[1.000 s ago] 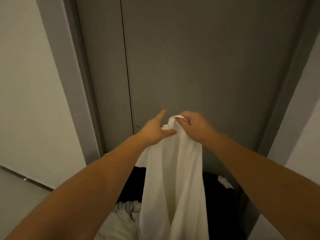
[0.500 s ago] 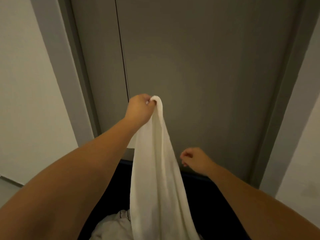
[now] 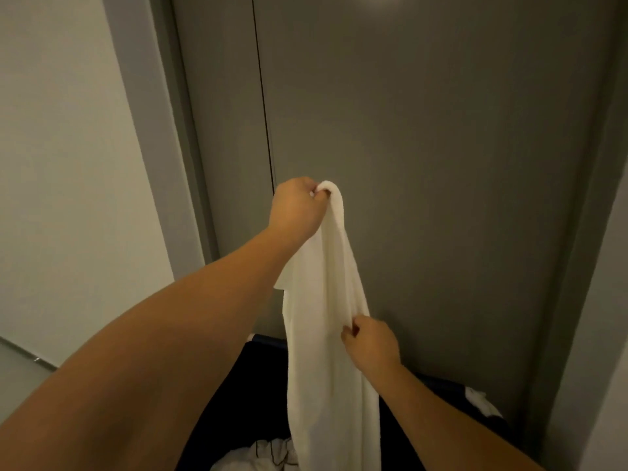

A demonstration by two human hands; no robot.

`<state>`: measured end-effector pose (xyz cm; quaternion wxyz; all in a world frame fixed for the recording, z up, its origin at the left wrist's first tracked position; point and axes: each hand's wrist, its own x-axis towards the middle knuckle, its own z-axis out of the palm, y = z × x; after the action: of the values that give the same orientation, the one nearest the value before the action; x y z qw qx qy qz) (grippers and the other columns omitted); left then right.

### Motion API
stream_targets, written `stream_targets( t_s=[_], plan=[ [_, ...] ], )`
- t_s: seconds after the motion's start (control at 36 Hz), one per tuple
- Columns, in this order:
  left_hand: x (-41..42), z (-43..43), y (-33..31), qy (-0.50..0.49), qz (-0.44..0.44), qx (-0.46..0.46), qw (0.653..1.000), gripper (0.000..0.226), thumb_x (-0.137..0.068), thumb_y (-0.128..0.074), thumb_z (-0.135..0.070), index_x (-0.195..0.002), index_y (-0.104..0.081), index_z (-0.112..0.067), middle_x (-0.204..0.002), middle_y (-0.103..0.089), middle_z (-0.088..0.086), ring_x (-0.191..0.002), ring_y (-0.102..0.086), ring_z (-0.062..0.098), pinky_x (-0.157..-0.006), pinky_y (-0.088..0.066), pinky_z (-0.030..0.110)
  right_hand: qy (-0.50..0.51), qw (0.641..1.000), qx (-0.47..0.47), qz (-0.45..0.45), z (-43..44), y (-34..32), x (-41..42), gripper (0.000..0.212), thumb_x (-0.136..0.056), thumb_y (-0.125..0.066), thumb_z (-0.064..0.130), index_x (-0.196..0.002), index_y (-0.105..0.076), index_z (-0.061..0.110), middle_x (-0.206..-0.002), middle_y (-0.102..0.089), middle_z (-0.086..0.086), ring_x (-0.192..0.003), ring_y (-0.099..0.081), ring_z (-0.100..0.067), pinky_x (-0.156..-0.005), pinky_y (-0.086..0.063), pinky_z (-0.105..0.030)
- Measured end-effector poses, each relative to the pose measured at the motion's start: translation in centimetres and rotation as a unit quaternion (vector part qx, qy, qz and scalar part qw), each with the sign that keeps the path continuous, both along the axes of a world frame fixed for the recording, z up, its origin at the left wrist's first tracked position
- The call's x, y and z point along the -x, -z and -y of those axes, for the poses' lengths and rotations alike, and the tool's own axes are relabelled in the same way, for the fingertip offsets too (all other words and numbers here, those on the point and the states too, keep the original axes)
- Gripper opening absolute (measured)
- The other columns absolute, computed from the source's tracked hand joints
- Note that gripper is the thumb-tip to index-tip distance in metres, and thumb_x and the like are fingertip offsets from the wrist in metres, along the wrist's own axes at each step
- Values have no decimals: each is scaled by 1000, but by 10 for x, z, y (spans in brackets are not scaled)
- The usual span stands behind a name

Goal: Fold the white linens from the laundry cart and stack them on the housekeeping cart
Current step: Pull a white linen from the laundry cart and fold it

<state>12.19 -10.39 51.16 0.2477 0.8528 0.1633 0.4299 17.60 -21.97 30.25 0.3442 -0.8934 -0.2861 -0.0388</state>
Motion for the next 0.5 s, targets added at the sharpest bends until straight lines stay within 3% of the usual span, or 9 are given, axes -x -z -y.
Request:
stream_targets(
  t_s=[0.11, 0.22, 0.28, 0.39, 0.44, 0.5],
  plan=[
    [1, -15, -5, -18, 5, -9, 1000, 25, -93, -49, -21, -89, -68, -5, -76, -61, 6, -64, -54, 18, -65, -50, 34, 22, 989, -116, -85, 4, 18, -4, 32, -100, -43, 23, -69, -42, 19, -70, -49, 3, -61, -48, -8, -53, -37, -21],
    [-1, -43, 6, -71, -26, -17, 997, 26, -91, -49, -19, -88, -70, -3, -80, -64, 12, -69, -54, 22, -64, -44, 33, 12, 975, -164, -149, 24, 29, -12, 17, -102, -40, 25, -93, -50, 15, -85, -54, 3, -76, -52, -9, -66, -40, -26],
    [-1, -55, 18, -89, -68, -18, 994, 27, -93, -50, -21, -88, -70, -3, -77, -61, 10, -73, -55, 26, -64, -39, 30, 5, 980, -152, -132, 39, 31, -19, 18, -101, -42, 25, -93, -52, 14, -84, -55, 2, -79, -54, -14, -68, -40, -27],
    [-3, -66, 50, -63, -192, -5, 979, 25, -93, -57, -27, -94, -69, -5, -82, -60, 8, -85, -62, 30, -67, -41, 28, 49, 980, -181, -61, 71, 5, -42, 27, -100, -46, 22, -78, -54, 9, -74, -54, -5, -74, -51, -21, -59, -38, -24],
    [-3, -61, 67, -14, -218, 30, 975, 24, -88, -67, -27, -103, -65, -9, -95, -60, 5, -84, -59, 23, -66, -43, 26, 41, 986, -162, -27, 79, -21, -54, 24, -99, -48, 22, -85, -61, 7, -80, -57, -6, -78, -52, -20, -63, -37, -29],
    [-5, -48, 85, 55, -231, 57, 970, 36, -84, -74, -26, -115, -61, -14, -106, -56, -1, -90, -55, 16, -70, -43, 24, 6, 995, -102, 11, 79, -47, -61, 24, -99, -48, 22, -97, -66, 6, -88, -58, -3, -84, -53, -17, -73, -38, -27]
  ],
)
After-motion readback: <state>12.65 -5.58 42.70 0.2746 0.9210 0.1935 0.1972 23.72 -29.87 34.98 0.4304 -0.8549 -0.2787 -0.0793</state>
